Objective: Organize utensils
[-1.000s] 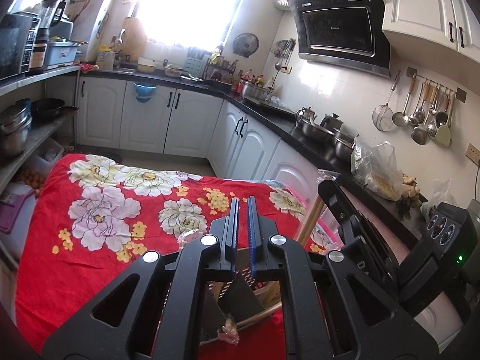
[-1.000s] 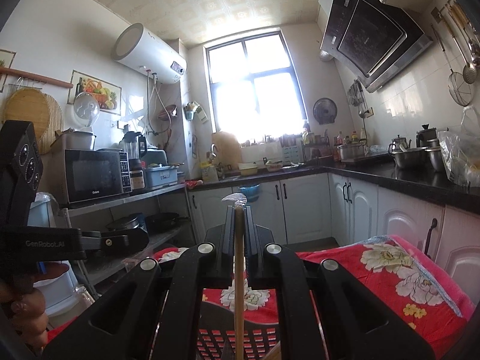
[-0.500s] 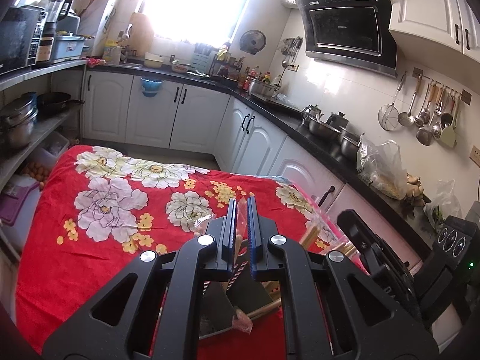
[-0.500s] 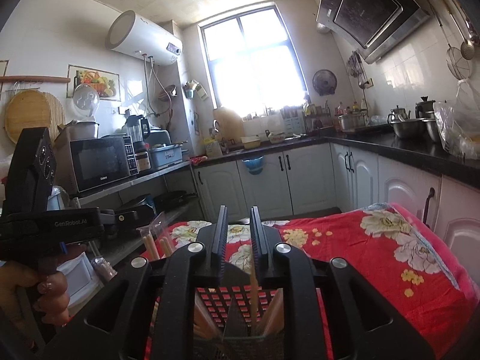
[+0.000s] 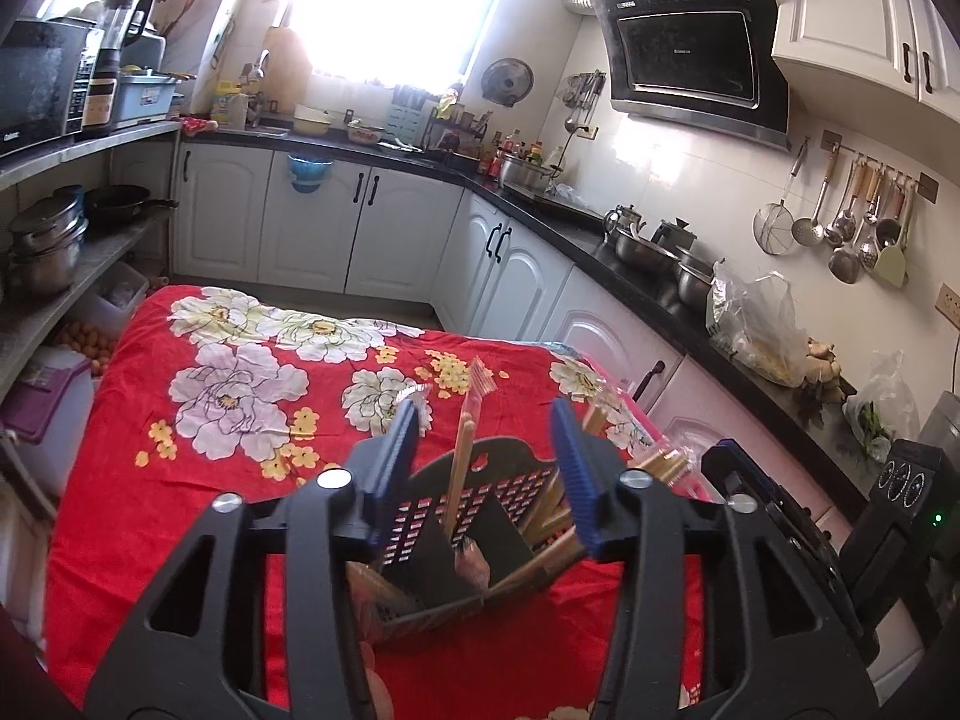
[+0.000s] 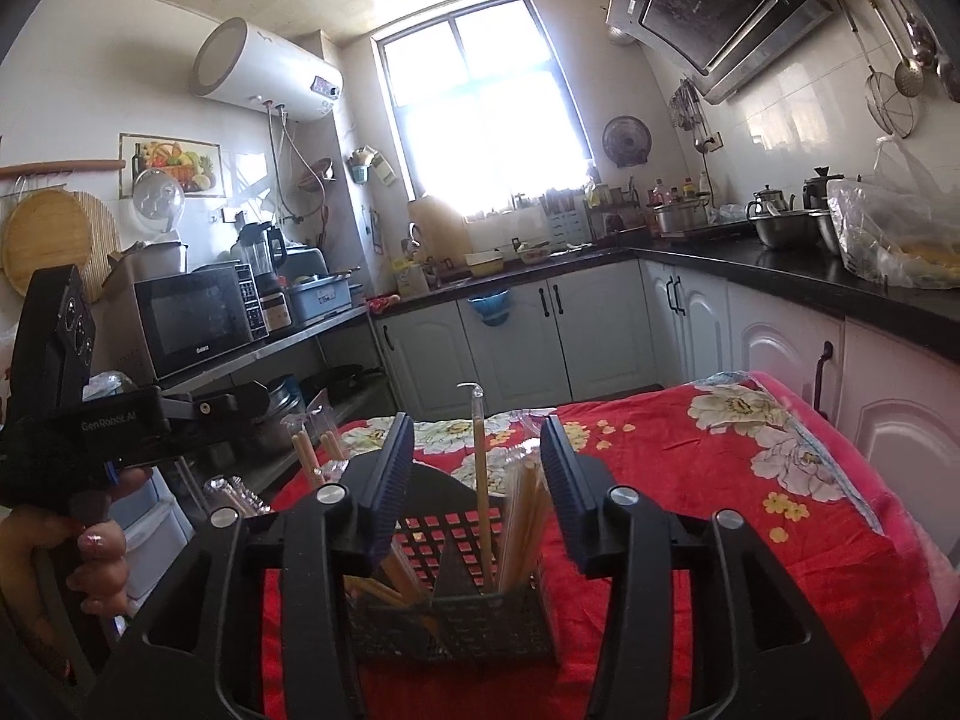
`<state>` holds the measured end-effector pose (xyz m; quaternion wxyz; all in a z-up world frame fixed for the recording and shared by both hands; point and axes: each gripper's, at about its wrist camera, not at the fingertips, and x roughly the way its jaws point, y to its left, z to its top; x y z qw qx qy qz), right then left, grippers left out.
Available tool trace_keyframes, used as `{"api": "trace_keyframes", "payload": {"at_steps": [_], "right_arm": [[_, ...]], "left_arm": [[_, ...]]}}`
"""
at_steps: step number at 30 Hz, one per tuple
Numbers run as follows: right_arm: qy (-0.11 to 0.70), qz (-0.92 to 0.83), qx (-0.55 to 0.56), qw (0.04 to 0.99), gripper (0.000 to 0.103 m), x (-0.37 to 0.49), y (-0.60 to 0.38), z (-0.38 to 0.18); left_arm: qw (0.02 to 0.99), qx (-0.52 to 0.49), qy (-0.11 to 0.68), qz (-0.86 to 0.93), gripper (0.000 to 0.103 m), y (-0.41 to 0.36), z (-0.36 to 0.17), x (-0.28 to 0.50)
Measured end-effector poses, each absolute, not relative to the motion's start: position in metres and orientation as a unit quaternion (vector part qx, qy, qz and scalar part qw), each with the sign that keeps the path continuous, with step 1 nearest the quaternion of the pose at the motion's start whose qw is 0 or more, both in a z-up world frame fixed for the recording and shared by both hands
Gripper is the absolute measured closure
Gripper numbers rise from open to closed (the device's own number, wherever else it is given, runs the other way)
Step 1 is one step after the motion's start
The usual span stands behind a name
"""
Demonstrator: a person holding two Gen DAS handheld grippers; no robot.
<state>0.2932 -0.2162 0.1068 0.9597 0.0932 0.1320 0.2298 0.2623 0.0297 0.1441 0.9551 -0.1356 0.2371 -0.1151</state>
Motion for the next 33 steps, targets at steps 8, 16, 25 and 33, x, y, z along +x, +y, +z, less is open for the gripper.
{"api": "trace_keyframes", "payload": {"at_steps": [8,16,25,33], "right_arm": [[0.138,0.229,0.081,0.960,0.043,0.266,-0.225,0.109],[0.143,0.237,0.071,0.958,0.027,0.238,-0.228,0.108],[0.151,0.250,0.053,0.955,0.014,0.209,-0.229,0.105],[0.181,0.249,0.030,0.951,0.008,0.187,-0.226,0.090]], "left_arm": [[0.956,-0.140,0.230,-0.116,0.041,0.032,0.148,0.230],[0.957,-0.138,0.227,-0.116,0.020,0.029,0.144,0.195],[0.955,-0.145,0.234,-0.111,0.011,0.028,0.129,0.163],[0.954,-0.128,0.253,-0.097,0.011,0.022,0.106,0.142]]}}
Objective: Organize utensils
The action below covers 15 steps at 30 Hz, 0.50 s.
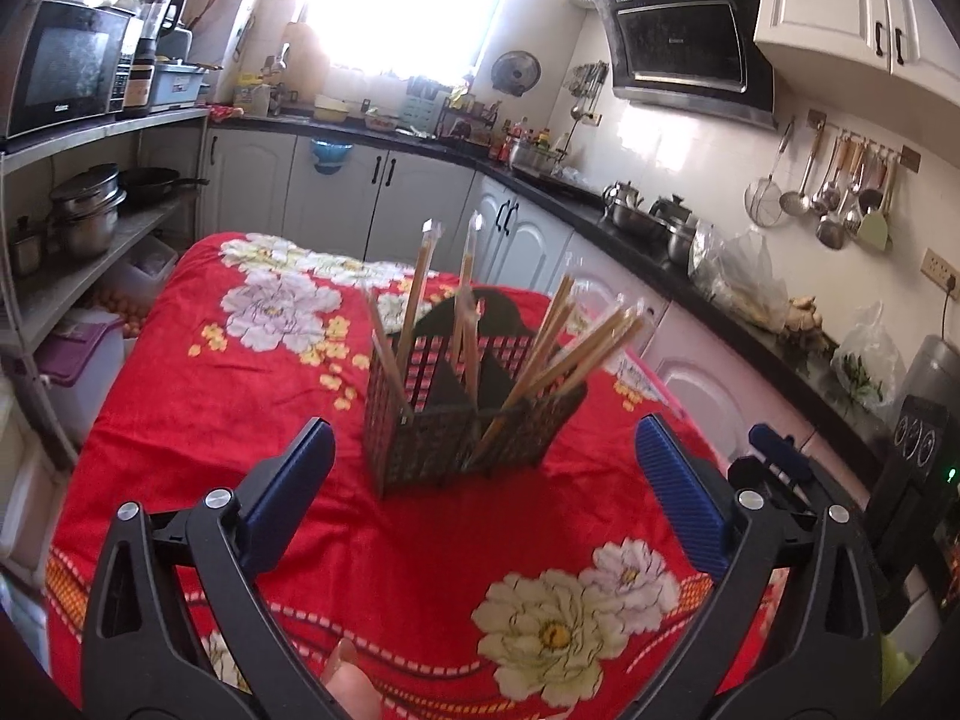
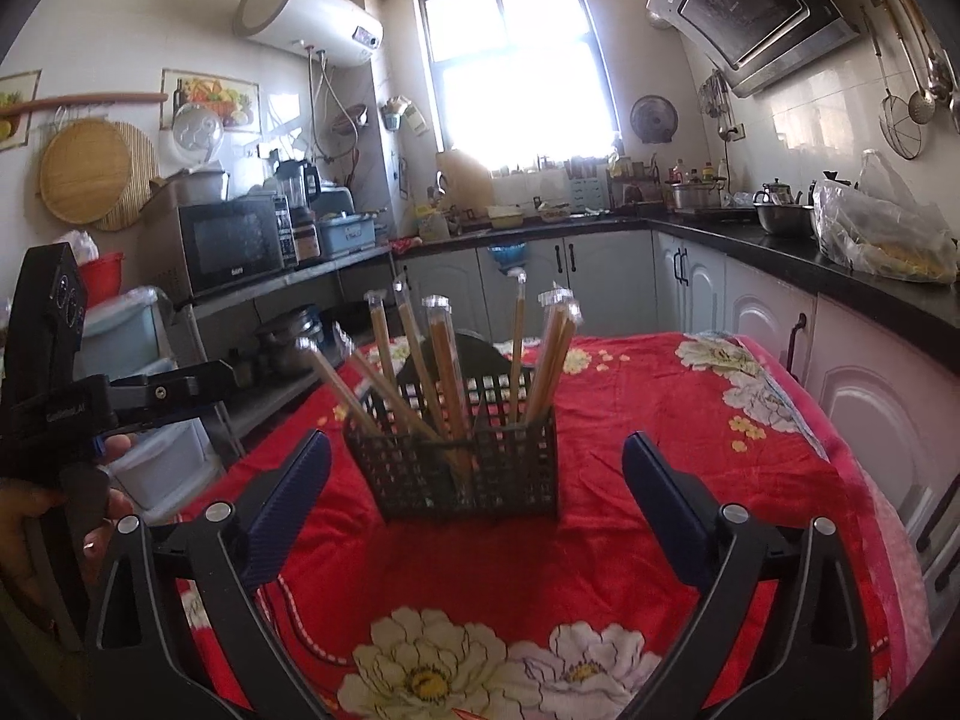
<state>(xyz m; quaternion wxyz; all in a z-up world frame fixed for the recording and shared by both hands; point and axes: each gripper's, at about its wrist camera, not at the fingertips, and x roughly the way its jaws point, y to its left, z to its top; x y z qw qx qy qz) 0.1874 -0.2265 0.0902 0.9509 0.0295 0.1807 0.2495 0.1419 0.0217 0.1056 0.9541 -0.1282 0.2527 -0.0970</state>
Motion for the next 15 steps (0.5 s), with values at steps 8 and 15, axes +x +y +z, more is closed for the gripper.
{"api": "trace_keyframes", "payload": {"at_steps": [8,15], "right_arm": [[0.209,0.250,0.016,0.945,0.007,0.173,-0.225,0.067],[0.224,0.236,0.005,0.945,0.007,0.167,-0.221,0.049]], "left_arm": [[0.950,-0.117,0.283,-0.068,0.011,0.020,0.066,0.128],[0.949,-0.111,0.291,-0.048,0.011,0.020,0.042,0.121]]}}
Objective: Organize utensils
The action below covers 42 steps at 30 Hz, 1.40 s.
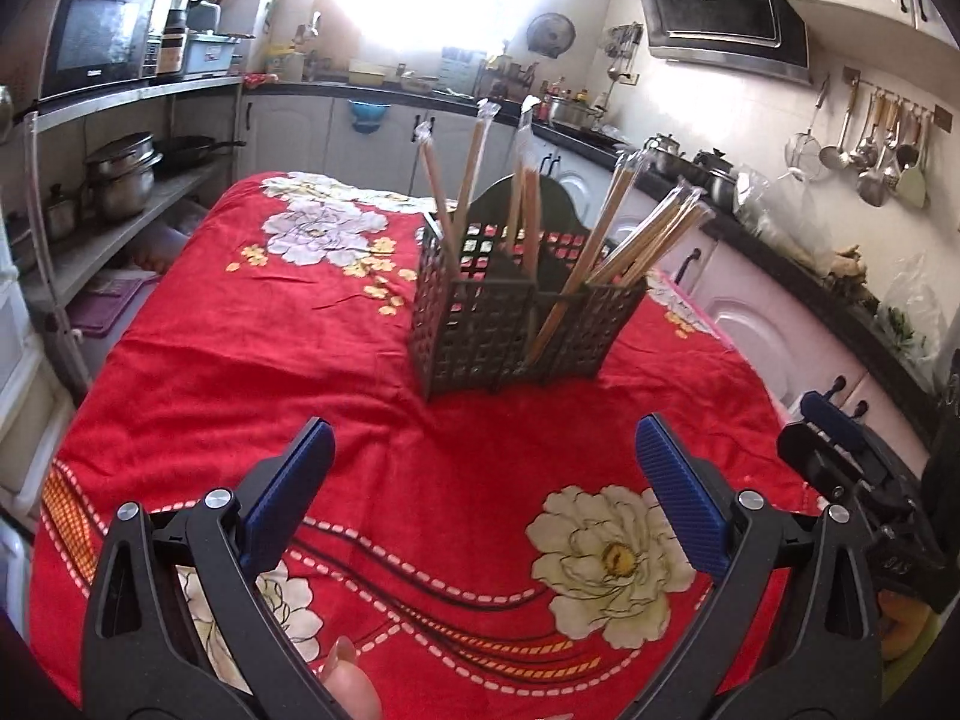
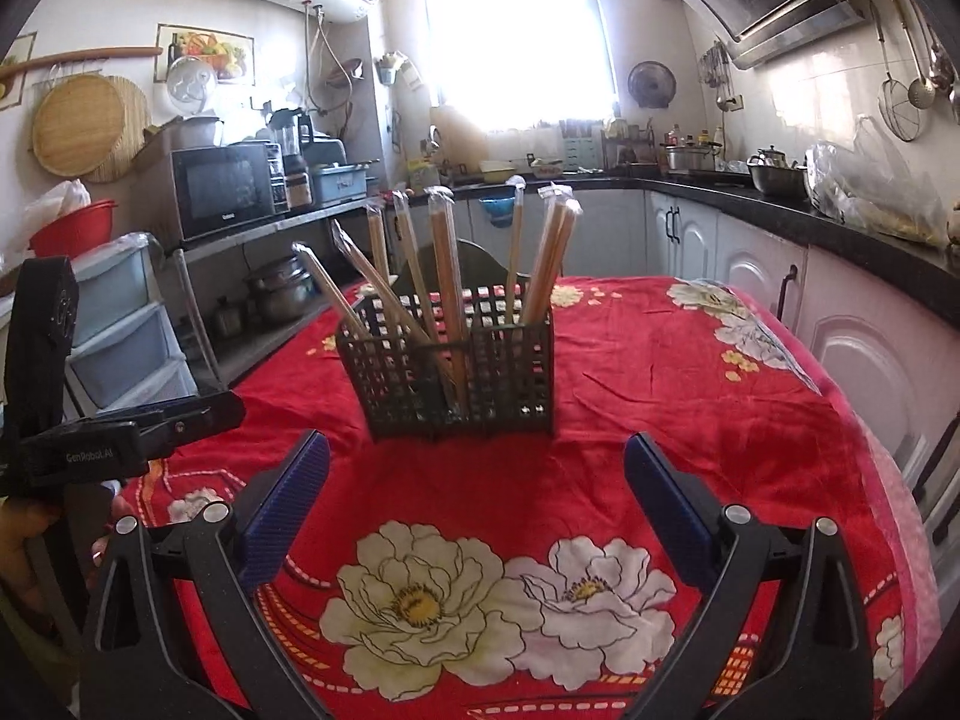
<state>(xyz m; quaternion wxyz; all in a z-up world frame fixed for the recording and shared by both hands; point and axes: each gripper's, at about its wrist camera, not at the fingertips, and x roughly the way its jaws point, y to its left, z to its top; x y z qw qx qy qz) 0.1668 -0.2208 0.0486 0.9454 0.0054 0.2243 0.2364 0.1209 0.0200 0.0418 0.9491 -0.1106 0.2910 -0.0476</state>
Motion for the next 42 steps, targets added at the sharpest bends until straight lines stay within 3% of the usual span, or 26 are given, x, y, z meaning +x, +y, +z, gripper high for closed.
{"api": "trace_keyframes", "payload": {"at_steps": [22,42], "right_arm": [[0.126,0.187,0.009,0.974,0.006,0.149,-0.238,0.021],[0.128,0.188,0.018,0.974,0.006,0.150,-0.239,0.013]], "left_arm": [[0.975,-0.075,0.209,-0.016,0.010,-0.004,0.018,0.107],[0.980,-0.065,0.190,-0.013,0.010,-0.008,0.008,0.102]]}}
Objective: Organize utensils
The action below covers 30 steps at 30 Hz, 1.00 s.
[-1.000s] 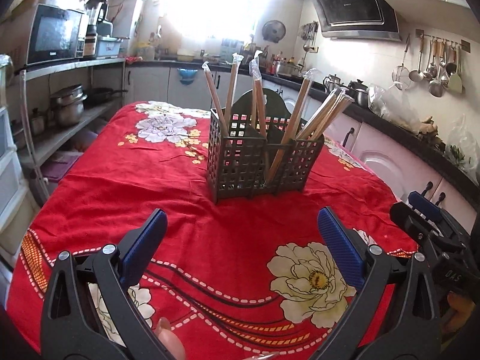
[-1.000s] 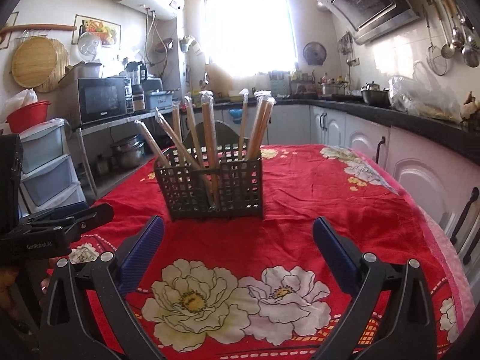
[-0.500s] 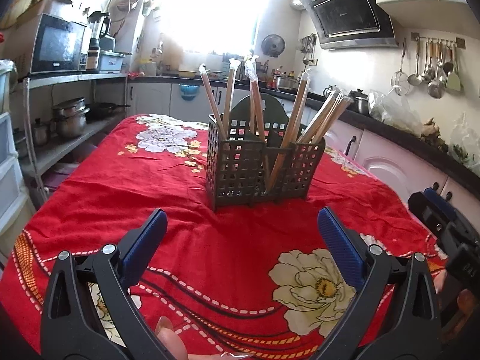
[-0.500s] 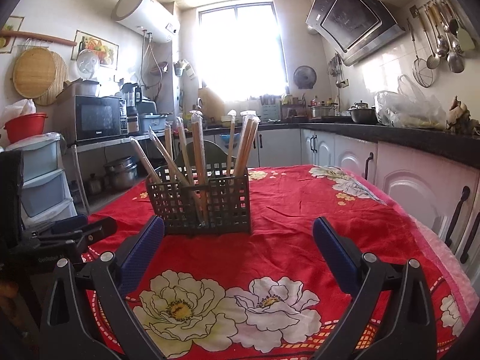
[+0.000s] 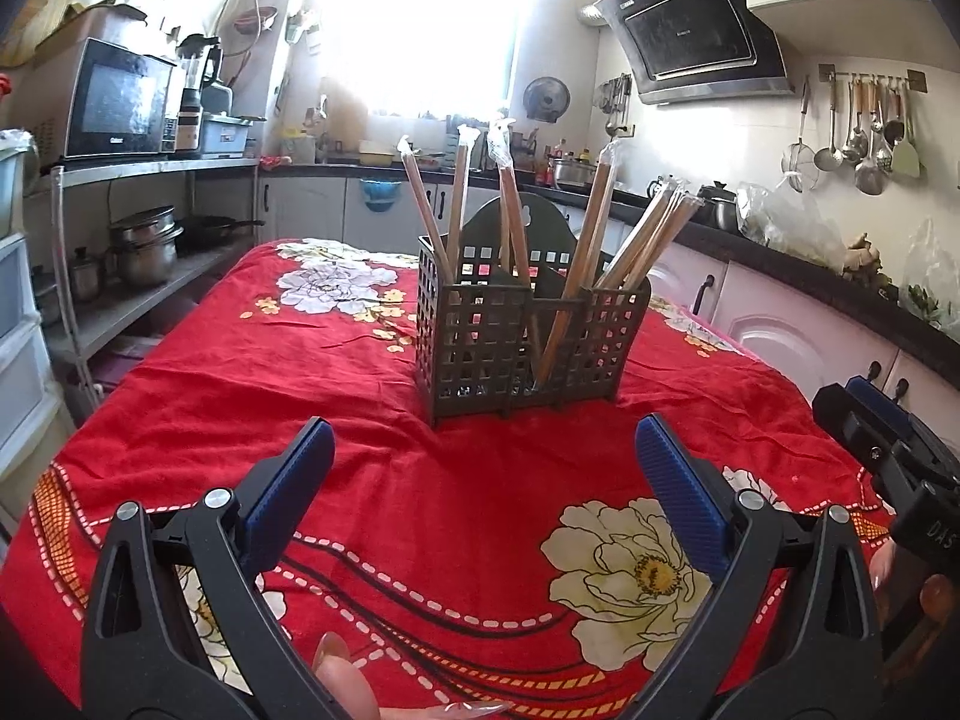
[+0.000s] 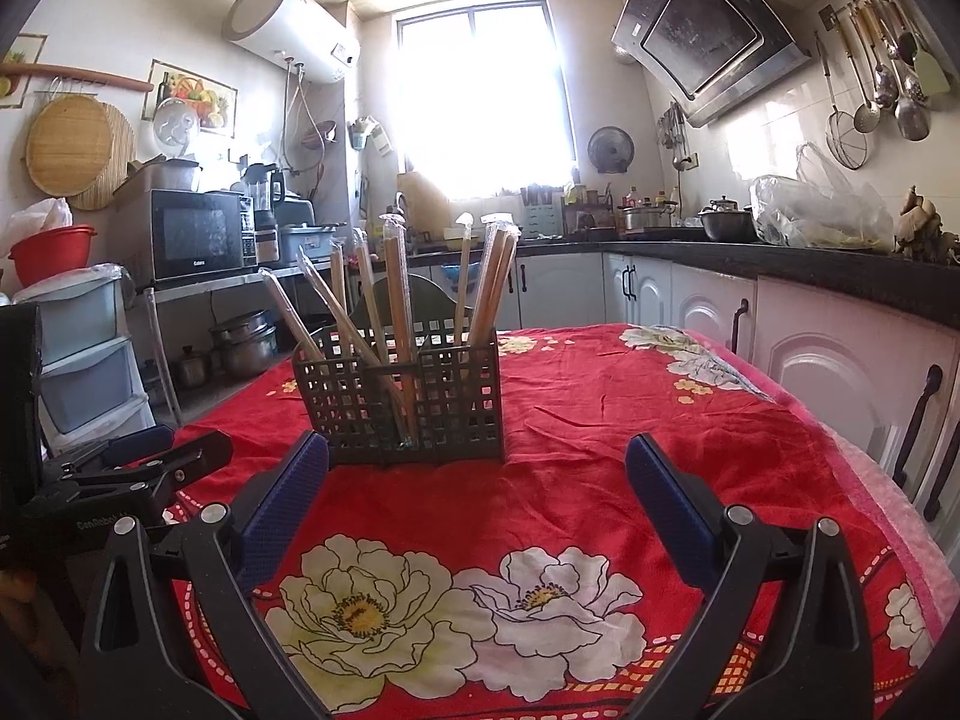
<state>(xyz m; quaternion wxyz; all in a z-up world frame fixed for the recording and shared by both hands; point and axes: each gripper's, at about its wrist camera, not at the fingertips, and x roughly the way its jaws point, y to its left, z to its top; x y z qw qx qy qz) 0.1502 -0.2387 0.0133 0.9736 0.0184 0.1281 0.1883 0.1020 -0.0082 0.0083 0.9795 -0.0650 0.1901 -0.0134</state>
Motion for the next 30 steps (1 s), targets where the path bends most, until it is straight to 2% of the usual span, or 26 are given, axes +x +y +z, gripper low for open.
{"api": "trace_keyframes", "payload": {"at_steps": [30], "right_arm": [[0.128,0.188,0.018,0.974,0.006,0.1494,-0.2389,0.0133]], "left_arm": [[0.980,-0.065,0.185,-0.014,0.010,-0.0087,0.0123,0.1006]]}}
